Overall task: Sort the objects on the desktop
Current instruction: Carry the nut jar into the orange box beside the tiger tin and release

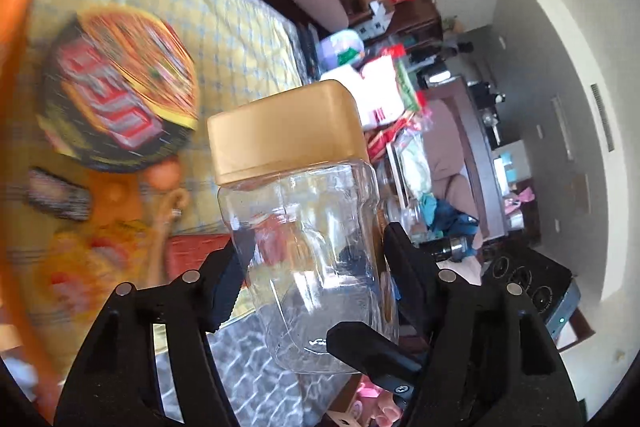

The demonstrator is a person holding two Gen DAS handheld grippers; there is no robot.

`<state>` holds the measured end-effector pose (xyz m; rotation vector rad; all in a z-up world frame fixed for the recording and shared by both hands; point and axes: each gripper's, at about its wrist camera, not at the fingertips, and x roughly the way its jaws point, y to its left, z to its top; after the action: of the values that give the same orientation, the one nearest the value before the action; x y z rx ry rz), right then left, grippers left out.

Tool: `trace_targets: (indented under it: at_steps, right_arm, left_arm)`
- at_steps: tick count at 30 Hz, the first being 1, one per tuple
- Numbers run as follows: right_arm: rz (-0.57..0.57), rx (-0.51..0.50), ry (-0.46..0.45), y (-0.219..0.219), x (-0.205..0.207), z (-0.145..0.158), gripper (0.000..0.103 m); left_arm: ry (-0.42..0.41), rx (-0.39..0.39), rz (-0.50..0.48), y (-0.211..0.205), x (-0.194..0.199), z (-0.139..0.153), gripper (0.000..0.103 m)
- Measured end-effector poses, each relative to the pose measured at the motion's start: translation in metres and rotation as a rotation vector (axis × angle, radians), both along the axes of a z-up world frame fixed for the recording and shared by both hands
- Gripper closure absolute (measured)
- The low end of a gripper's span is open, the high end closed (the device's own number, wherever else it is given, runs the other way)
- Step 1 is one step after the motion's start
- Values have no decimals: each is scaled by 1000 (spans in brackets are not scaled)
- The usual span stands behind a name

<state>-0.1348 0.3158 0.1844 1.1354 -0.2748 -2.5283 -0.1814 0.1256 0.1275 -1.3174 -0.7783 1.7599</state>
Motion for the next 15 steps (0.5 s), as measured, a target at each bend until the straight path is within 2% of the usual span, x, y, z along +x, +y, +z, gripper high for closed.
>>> trace_targets:
  at_steps: [5, 8, 11, 15]
  right_arm:
    - [109, -38, 23, -74, 9, 27, 13]
    - [178, -82, 18, -122, 7, 31, 13]
    - [238, -151, -18, -180, 2, 24, 12]
    - [265, -245, -99, -243, -3, -1, 12]
  left_arm:
    - [82, -85, 57, -89, 10, 42, 39]
    - [108, -137, 106, -143, 13, 55, 39]
    - [95, -188, 158, -198, 16, 53, 39]
    - [55, -265, 207, -257, 18, 32, 39]
